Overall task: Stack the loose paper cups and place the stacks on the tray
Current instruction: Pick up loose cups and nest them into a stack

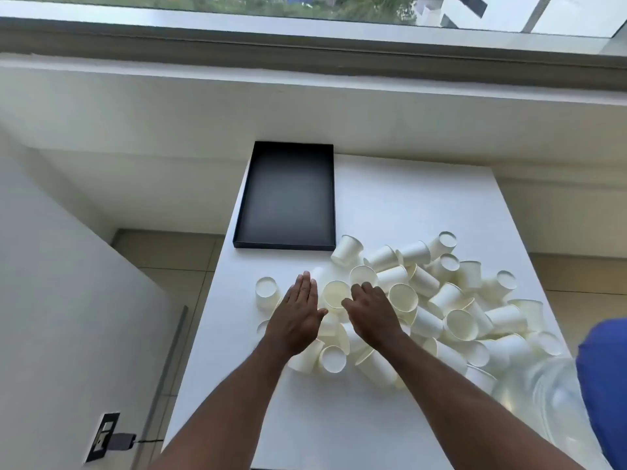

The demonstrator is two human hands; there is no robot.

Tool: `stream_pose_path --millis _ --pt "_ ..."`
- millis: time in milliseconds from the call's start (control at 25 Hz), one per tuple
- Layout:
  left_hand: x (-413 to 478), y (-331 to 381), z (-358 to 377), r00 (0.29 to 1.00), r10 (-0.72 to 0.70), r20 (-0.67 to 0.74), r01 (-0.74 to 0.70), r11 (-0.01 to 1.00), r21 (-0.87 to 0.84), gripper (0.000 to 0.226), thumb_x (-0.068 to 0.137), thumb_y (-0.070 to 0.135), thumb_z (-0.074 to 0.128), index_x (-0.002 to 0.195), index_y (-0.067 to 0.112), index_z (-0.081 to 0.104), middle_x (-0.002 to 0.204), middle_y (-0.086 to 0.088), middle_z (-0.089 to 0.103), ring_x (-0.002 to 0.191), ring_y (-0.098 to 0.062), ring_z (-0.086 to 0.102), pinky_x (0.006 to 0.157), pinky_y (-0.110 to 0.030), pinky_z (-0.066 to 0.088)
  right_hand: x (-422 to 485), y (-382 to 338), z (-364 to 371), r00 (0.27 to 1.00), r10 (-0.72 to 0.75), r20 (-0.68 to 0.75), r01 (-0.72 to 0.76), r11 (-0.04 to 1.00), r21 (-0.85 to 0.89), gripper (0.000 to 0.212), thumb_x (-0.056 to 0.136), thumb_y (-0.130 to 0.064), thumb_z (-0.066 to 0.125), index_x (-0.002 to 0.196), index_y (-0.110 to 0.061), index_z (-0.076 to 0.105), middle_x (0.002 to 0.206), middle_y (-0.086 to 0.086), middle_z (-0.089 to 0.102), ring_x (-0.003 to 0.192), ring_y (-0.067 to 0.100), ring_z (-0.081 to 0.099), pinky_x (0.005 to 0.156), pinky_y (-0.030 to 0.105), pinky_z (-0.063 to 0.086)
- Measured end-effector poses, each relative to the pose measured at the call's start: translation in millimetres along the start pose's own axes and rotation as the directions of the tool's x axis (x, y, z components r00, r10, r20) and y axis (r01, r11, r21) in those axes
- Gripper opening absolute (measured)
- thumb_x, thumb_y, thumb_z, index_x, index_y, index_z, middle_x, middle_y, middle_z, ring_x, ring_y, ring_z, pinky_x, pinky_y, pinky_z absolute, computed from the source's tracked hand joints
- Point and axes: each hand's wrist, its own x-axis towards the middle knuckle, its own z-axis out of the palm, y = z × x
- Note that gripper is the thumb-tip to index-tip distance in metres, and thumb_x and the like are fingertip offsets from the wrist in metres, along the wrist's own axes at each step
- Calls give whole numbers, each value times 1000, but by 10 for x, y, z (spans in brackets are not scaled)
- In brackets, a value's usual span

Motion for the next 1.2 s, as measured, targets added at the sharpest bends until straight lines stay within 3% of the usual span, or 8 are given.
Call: stream_pose_path --millis 400,520,680,800,920,1040,1120,1200 --pt "256 -24 318 998 60 1 -59 996 -62 63 105 37 26 155 4 6 163 -15 -3 152 -26 -4 120 -33 0 217 -37 259 994 -53 99 53 999 4 18 64 -6 72 57 -18 60 62 4 54 64 28 52 54 34 38" --pt "300 -41 342 995 101 -16 -101 993 -55 59 99 30 47 150 6 30 162 -19 14 151 -30 13 120 -36 11 224 -45 296 996 -79 35 80 997 -9 12 71 -7 68 65 -17 66 65 4 56 67 27 53 57 35 40" --pt "380 -27 292 979 117 -165 -116 993 18 18 81 15 71 98 10 72 118 -14 69 114 -35 62 103 -44 44 267 -56 170 992 -72 -106 68 997 -40 27 78 -4 42 63 -17 59 63 2 52 65 27 50 58 36 36" --pt "455 14 116 967 83 -239 -87 996 -5 8 79 6 66 73 12 67 75 -5 70 76 -29 62 77 -37 52 309 -35 62 977 -62 -206 54 998 -40 24 78 0 46 64 -17 55 64 3 51 64 27 46 59 37 34" --pt "528 33 30 963 45 -266 -59 997 -43 13 87 16 61 75 13 66 72 -4 67 68 -25 57 60 -35 49 334 20 11 962 44 -269 -23 996 82 14 77 -8 67 86 -17 63 79 5 58 73 29 51 63 38 40" --pt "581 77 -15 939 -53 -341 -31 971 -238 16 90 20 54 84 10 64 77 -6 66 69 -23 56 57 -36 51 375 122 50 959 222 -175 -154 930 335 63 78 -36 70 131 -8 49 120 16 58 108 32 55 90 42 48" --pt "618 113 -78 919 -149 -364 -12 915 -404 13 88 18 52 86 9 61 80 -6 64 72 -22 55 60 -34 50 423 159 83 974 199 -104 -141 901 411 82 78 -50 62 140 -4 36 134 19 50 123 33 48 103 43 42" --pt "658 141 -122 911 -176 -374 -46 855 -516 9 87 16 54 86 9 59 81 -5 62 73 -20 55 64 -33 49 527 198 89 975 215 -51 -166 864 475 83 79 -49 63 141 -2 35 133 19 52 120 33 50 101 43 43"
